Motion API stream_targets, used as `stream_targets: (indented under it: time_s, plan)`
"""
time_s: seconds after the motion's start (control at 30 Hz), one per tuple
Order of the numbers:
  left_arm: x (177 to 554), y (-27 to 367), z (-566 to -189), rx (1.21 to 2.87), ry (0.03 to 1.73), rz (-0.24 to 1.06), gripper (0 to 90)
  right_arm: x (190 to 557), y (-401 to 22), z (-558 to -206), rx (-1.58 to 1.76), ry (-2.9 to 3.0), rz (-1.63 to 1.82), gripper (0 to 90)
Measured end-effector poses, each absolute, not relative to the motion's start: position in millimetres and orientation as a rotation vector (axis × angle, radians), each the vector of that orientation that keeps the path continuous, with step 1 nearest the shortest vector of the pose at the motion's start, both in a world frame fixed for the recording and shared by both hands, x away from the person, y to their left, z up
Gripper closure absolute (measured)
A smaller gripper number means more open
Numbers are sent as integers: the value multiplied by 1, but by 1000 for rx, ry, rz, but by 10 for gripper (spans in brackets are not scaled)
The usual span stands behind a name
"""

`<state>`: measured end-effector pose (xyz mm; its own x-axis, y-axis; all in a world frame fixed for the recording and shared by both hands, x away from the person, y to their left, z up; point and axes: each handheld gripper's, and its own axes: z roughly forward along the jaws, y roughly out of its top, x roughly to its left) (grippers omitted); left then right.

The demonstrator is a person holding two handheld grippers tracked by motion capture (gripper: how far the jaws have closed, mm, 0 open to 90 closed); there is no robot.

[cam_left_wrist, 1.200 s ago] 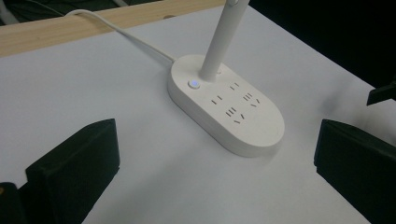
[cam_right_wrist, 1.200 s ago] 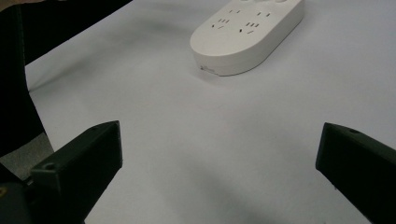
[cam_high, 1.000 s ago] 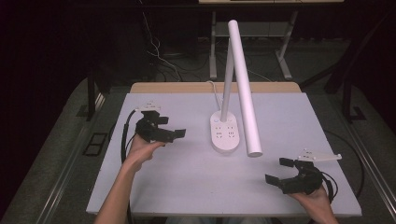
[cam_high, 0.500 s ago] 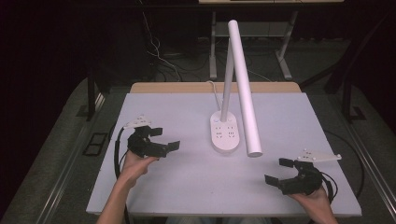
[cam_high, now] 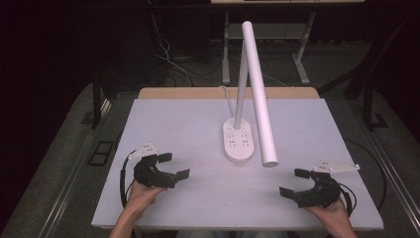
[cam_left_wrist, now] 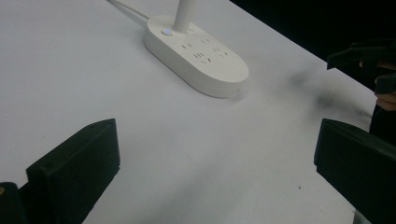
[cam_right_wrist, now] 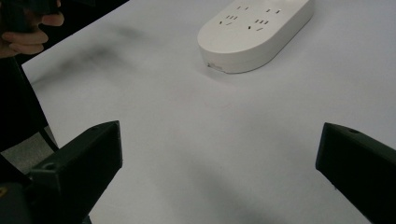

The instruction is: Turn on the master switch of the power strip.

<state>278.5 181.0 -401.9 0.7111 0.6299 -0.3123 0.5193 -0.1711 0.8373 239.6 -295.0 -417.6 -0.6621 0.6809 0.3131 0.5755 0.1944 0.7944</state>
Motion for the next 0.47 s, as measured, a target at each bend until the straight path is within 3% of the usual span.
stream_targets:
  time_s: [0.47]
  plan:
    - [261,177,-421,1888,865,113,2,239,-293,-419,1231,2352,1466,0]
